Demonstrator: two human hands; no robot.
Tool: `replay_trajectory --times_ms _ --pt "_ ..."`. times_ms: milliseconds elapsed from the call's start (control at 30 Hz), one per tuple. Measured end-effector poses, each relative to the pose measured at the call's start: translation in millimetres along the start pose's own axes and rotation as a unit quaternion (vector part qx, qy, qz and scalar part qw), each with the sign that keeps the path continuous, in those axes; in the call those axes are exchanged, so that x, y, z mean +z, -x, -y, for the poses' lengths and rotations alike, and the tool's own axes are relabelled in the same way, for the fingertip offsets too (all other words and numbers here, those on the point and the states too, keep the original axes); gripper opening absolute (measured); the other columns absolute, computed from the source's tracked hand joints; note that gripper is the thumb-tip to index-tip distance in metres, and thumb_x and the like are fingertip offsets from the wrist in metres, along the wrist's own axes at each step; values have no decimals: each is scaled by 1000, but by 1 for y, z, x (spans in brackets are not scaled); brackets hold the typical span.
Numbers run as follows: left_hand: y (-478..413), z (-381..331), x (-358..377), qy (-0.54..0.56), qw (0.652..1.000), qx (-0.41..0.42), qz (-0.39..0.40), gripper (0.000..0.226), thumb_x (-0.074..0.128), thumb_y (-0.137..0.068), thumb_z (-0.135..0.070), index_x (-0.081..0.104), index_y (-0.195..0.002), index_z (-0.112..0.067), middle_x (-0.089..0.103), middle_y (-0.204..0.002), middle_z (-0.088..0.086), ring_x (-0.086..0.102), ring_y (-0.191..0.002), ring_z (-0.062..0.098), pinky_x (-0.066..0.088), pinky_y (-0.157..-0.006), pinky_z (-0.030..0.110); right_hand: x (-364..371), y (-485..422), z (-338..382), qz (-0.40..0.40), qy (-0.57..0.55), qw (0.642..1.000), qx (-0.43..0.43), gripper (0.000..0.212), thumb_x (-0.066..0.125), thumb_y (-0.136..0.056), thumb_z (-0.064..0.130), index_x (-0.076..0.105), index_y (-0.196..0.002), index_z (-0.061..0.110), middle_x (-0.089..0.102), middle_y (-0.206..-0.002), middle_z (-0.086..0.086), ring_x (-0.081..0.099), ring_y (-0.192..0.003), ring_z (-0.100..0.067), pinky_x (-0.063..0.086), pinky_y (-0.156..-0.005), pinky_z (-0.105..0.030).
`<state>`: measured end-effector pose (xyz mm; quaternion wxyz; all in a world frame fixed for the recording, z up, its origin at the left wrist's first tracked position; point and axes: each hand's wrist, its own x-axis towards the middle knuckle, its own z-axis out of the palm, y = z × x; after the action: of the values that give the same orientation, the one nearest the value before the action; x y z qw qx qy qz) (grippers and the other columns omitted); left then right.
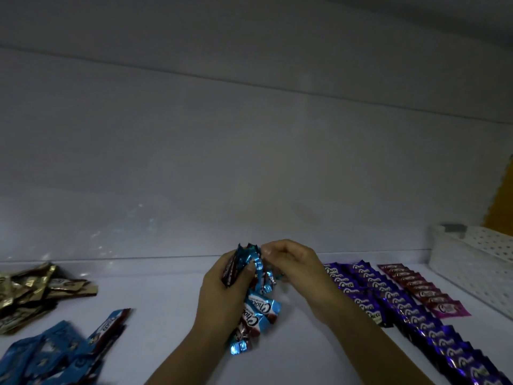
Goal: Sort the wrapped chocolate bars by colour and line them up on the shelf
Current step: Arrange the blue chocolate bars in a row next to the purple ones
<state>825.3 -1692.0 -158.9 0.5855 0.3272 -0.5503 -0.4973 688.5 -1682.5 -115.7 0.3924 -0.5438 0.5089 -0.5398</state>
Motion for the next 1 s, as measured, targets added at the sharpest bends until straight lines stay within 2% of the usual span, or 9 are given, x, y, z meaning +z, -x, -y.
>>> replay_trajectory --times_ms 100,200,333,433,533,667,767,900,1000 --pt "2 -2 1 -22 999 4 42 21 59 -93 -13 69 -108 -23 75 -95 0 72 -87 18 56 -72 26 -3 0 2 17 1 1000 6 8 63 -89 11 71 -88 11 71 -75 6 64 -67 1 46 -59 -9" --pt "3 -3 2 -19 999 0 41 15 60 -92 -14 71 -102 -19 75 -89 1 72 -79 16 52 -62 17 -2 -1 1 -4 -13 1000 19 9 63 -88 14 72 -85 14 71 -76 6 64 -70 -1 47 -62 -12" --pt "2 -2 1 -11 999 -14 28 12 61 -91 -15 72 -89 -17 74 -79 5 71 -70 18 51 -56 20 -2 -3 0 -39 -68 996 33 10 63 -88 16 72 -87 12 67 -69 3 59 -62 -7 48 -60 -20" --pt "2 -1 1 -1 999 -30 30 12 60 -92 -15 72 -88 -16 74 -78 7 72 -70 24 56 -59 31 -7 -4 3 -59 -109 992 22 10 64 -87 15 69 -85 6 67 -68 -5 59 -58 -13 49 -53 -24" --pt "3 -3 1 11 999 -24 20 20 61 -91 -14 74 -77 -21 73 -73 6 69 -63 17 52 -54 24 -4 -2 4 -62 -94 994 5 9 70 -82 9 65 -79 3 65 -61 -3 57 -49 -9 45 -46 -18" --pt "2 -5 1 38 998 -35 20 15 61 -91 -17 74 -86 -22 75 -84 8 72 -75 24 54 -59 25 11 -1 0 -111 -49 992 -39 15 76 -77 12 62 -76 6 65 -65 -3 59 -55 -5 47 -52 -16" --pt "1 -6 0 53 997 -44 26 13 61 -90 -16 72 -96 -20 75 -86 6 73 -77 21 54 -59 20 22 1 -3 -114 -42 991 -53 16 76 -77 14 61 -75 8 67 -71 -7 62 -63 -10 51 -58 -19" --pt "-1 -3 0 43 998 -39 10 12 63 -90 -17 72 -95 -22 75 -89 7 73 -82 26 57 -68 34 21 2 -3 -97 -88 991 -20 18 74 -80 21 65 -78 5 71 -77 -8 67 -73 -17 55 -66 -26" --pt "-1 1 1 22 999 -27 -14 16 61 -91 -16 74 -89 -27 75 -88 7 72 -82 28 57 -78 49 14 -2 -4 -119 -98 988 9 21 72 -82 24 65 -78 4 69 -86 -20 65 -85 -31 54 -86 -46"
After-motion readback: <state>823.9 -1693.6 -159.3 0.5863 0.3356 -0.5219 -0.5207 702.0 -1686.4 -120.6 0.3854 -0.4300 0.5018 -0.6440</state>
